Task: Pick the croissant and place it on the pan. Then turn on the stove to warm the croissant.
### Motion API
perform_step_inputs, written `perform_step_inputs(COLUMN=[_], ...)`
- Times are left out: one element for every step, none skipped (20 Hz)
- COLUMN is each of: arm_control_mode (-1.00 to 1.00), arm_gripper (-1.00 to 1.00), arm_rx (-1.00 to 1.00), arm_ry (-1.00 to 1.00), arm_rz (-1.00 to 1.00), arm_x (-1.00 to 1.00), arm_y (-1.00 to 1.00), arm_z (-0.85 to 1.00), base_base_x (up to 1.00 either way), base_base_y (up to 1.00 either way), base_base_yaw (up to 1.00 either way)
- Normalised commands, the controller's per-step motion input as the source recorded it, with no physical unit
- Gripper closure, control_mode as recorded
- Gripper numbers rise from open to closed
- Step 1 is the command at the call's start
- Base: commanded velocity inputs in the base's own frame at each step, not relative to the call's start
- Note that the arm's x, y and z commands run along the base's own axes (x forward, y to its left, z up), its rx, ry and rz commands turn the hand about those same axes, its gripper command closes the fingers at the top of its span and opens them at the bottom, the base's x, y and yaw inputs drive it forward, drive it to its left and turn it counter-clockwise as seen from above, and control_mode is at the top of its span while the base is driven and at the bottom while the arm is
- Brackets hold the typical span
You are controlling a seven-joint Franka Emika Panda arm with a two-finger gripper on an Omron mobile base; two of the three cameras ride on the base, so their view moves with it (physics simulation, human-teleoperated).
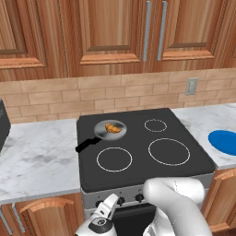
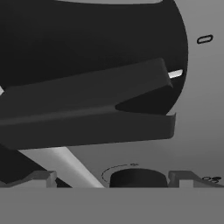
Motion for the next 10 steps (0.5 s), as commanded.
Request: perform_step_inputs(arm_control_mode=[-1.0, -1.0, -1.0, -1.0, -1.0, -1.0, -1.0, -1.0, -1.0, -1.0], arm_gripper=[-1.0, -1.0, -1.0, -1.0, -1.0, -1.0, -1.0, -1.0, -1.0, -1.0], arm_rx=[0.0, 0.0, 0.0, 0.0, 0.0, 0.0, 0.0, 0.0, 0.0, 0.0], arm_ry=[0.0, 0.0, 0.0, 0.0, 0.0, 0.0, 0.0, 0.0, 0.0, 0.0], arm_rz=[0.0, 0.0, 0.0, 0.0, 0.0, 0.0, 0.0, 0.0, 0.0, 0.0], arm_x=[0.0, 0.0, 0.0, 0.0, 0.0, 0.0, 0.0, 0.0, 0.0, 0.0], arm_y=[-0.11, -0.11, -0.09, -0.12, -0.11, -0.11, -0.11, -0.19, -0.24, -0.24], arm_z=[-0.18, -0.15, -0.12, -0.11, -0.1, -0.07, -0.04, -0.04, -0.03, -0.03], base_base_x=[0.0, 0.0, 0.0, 0.0, 0.0, 0.0, 0.0, 0.0, 0.0, 0.0], base_base_y=[0.0, 0.0, 0.0, 0.0, 0.0, 0.0, 0.0, 0.0, 0.0, 0.0], base_base_yaw=[0.0, 0.0, 0.0, 0.0, 0.0, 0.0, 0.0, 0.0, 0.0, 0.0])
